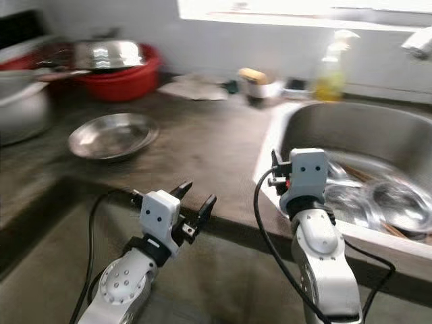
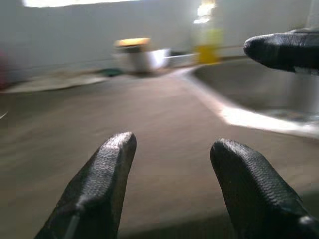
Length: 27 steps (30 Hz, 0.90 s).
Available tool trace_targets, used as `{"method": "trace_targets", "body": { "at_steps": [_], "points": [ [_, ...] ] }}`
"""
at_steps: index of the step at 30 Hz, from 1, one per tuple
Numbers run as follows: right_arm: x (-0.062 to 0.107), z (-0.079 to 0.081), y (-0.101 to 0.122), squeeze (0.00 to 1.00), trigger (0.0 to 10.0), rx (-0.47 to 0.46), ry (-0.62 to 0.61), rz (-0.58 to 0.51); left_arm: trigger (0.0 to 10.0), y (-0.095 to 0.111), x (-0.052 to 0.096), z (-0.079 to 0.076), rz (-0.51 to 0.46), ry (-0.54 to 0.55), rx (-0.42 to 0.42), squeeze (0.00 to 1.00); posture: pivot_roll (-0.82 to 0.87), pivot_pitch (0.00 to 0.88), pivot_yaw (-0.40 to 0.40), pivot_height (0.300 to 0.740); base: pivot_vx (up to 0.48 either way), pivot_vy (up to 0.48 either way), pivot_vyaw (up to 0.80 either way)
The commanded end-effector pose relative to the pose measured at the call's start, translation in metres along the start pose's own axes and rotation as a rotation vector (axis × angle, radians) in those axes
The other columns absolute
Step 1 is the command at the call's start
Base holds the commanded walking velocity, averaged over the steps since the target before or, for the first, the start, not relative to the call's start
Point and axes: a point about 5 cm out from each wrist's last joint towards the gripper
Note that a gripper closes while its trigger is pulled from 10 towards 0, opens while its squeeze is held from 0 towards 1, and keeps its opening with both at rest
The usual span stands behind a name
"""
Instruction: Kitchen organization
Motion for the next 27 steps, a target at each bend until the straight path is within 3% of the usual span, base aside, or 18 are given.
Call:
{"method": "trace_targets", "body": {
  "at_steps": [1, 11, 14, 20, 27],
  "points": [
    [-0.001, 0.004, 0.000, 0.00, 10.0, -0.015, 0.010, -0.006, 10.0, -0.001, 0.001, -0.001, 0.006, -0.007, 0.000, 0.00, 0.08, 0.064, 0.010, 0.740, 0.000, 0.480, 0.80],
    [-0.007, 0.011, 0.003, 0.00, 10.0, -0.025, 0.039, -0.001, 10.0, -0.003, 0.002, -0.001, 0.012, -0.004, -0.039, 0.00, 0.08, 0.074, 0.009, 0.740, 0.000, 0.096, 0.80],
    [-0.011, 0.011, 0.003, 0.00, 10.0, -0.041, 0.034, 0.013, 10.0, -0.004, 0.002, -0.001, 0.023, -0.001, -0.067, 0.00, 0.08, 0.077, 0.008, 0.740, 0.182, 0.000, 0.00],
    [-0.022, 0.009, 0.006, 0.00, 10.0, -0.056, 0.037, 0.020, 10.0, -0.003, 0.002, -0.001, 0.014, 0.013, -0.038, 0.00, 0.08, 0.083, 0.006, 0.740, 0.231, 0.000, 0.00],
    [-0.051, 0.016, 0.009, 0.00, 10.0, -0.093, 0.086, 0.052, 10.0, -0.009, 0.005, -0.001, 0.048, 0.042, -0.029, 0.00, 0.09, 0.096, -0.005, 0.740, 0.000, 0.000, 0.00]
  ]
}}
Point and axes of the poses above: a point about 5 cm out from each wrist's last joint towards the gripper, its own x axis pointing back from the gripper into the wrist, its own y axis along the axis of the wrist's last joint, z = x × y, and after that the axes turned 4 degrees about -x, right-handed
